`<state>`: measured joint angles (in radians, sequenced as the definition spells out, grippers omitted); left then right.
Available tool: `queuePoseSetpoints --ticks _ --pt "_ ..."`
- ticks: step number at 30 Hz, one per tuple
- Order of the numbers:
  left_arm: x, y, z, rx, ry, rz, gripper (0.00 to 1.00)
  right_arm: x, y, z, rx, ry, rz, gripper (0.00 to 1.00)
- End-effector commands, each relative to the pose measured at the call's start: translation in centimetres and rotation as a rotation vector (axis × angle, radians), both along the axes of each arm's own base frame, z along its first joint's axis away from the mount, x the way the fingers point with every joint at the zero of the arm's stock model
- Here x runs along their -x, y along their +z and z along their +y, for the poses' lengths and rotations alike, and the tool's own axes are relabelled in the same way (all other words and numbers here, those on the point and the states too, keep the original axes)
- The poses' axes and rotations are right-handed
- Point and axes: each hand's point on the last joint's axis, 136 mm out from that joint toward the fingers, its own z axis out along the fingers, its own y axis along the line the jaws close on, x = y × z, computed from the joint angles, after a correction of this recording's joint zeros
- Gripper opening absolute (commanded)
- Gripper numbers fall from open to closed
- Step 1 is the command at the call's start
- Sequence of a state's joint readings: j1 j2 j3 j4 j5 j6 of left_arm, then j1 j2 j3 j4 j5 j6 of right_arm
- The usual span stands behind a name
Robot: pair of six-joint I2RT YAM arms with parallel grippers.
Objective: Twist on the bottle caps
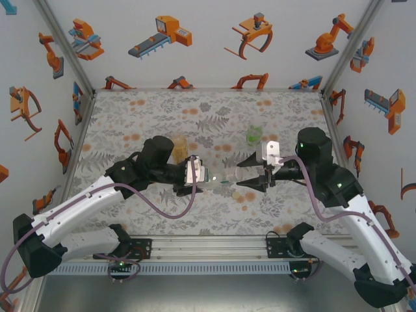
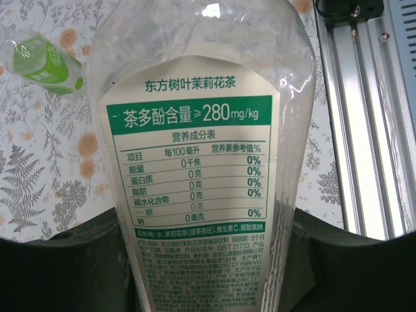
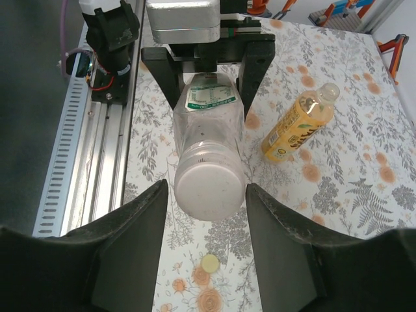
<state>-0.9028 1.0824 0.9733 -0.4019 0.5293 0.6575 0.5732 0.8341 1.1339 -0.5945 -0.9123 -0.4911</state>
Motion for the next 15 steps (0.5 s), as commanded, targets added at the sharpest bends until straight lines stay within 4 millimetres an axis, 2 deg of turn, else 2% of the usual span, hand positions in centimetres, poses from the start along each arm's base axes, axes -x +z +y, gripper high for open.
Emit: queuePoseSetpoints --ticks 1,11,15 --pt "0.69 1.29 -0.15 0.031 -0.030 0.005 0.00 0.00 0.10 0.22 -0.011 0.015 -0.030 0.46" --pt "0.33 1.07 -0.18 0.026 -0.014 -0.001 0.00 -0.08 0.02 0.29 -0.030 -0.002 0.030 0.31" --pt "-0.21 1.07 -0.25 0.031 0.010 -0.020 0.00 -0.97 0.37 0.36 -0.070 -0.068 0.111 0.25"
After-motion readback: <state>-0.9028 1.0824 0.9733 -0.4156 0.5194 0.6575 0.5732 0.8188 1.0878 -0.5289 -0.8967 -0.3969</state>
